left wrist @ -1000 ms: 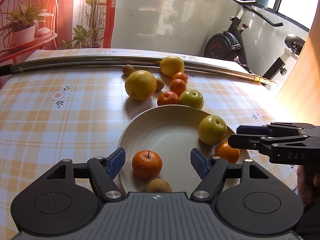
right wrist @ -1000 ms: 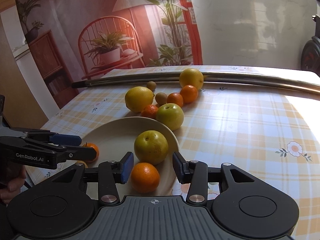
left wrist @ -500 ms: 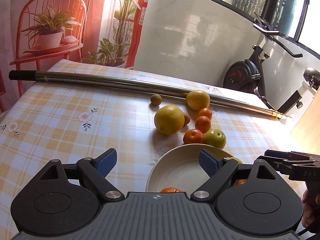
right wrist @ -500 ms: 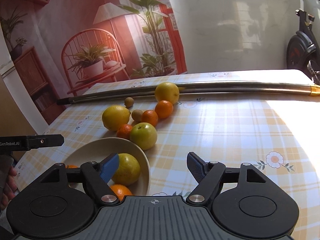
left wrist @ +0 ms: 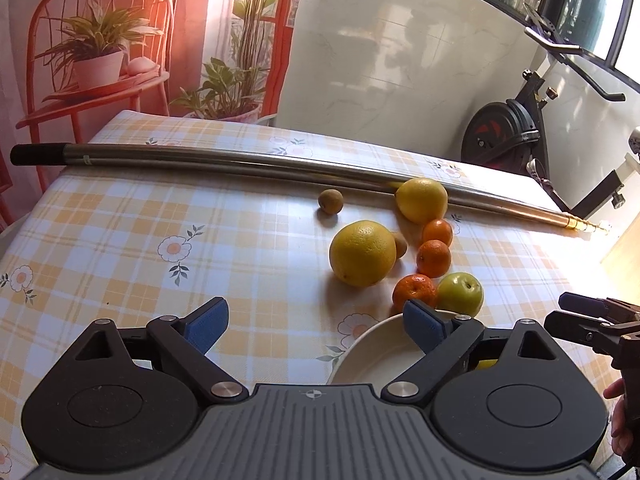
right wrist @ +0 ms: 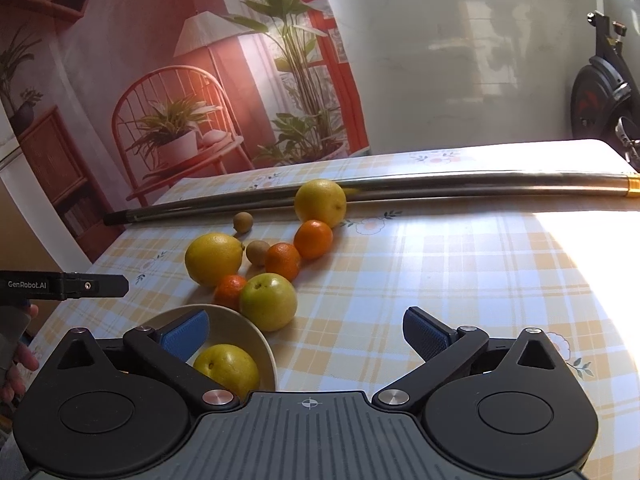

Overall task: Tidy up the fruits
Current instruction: 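Move left tool to the small brown kiwi and close on it while right tool reaches toward grapefruit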

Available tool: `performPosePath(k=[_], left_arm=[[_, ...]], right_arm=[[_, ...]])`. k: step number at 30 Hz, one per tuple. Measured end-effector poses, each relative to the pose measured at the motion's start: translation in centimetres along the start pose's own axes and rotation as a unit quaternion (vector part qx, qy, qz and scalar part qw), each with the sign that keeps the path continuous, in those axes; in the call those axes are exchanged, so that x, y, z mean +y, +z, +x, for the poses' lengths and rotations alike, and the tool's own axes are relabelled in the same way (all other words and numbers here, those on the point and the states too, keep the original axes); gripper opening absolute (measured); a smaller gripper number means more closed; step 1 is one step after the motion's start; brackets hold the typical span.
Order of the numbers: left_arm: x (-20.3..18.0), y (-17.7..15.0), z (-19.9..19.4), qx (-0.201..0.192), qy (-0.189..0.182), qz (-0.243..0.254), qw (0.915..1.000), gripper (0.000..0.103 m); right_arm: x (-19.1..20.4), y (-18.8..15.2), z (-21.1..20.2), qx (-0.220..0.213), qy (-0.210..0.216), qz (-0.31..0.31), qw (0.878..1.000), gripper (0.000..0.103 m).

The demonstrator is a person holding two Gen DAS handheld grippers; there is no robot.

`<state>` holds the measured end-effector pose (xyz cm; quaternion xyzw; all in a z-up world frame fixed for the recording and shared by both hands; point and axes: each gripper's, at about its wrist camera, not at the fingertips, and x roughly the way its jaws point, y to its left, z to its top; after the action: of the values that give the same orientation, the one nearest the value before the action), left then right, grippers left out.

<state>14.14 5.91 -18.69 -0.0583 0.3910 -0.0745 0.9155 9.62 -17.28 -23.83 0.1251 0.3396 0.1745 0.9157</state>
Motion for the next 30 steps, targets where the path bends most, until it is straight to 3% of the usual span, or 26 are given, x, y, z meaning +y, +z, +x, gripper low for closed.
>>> performPosePath(k=[8,13,18,22,30], left_arm=[[0.1,1.6,1.0,-0.019,0.035,0.005,0.9992,0.103],[1.0,2.6,1.6,-0.032,0.021,-0.026,0.999,0.103],[0.3,3.7,2.8,-0.025,0.029,0.012,0.9992,0.103],[0.5,4.5,3.7,-0.023,-0.002,0.004,0.9997,0.103],[0.3,5.4,5.5,-0.03,-0.006,0.012,0.9995,0.103]], right_arm=[[-0.5,1.2,1.3,-0.006,0.0,0.003,1.0,0.103],[-0.7,2.0,2.2,-0.007,0.0,0.0,1.0,0.103],[-0.6,2.6,3.0,-0.008,0.0,-0.003,1.0,0.103],[-0.5,3.5,3.5,-0.011,-0.002,-0.007,1.0,0.103],[-0.4,5.0,4.7,-0.016,-0.008,-0.019,1.0,0.103]])
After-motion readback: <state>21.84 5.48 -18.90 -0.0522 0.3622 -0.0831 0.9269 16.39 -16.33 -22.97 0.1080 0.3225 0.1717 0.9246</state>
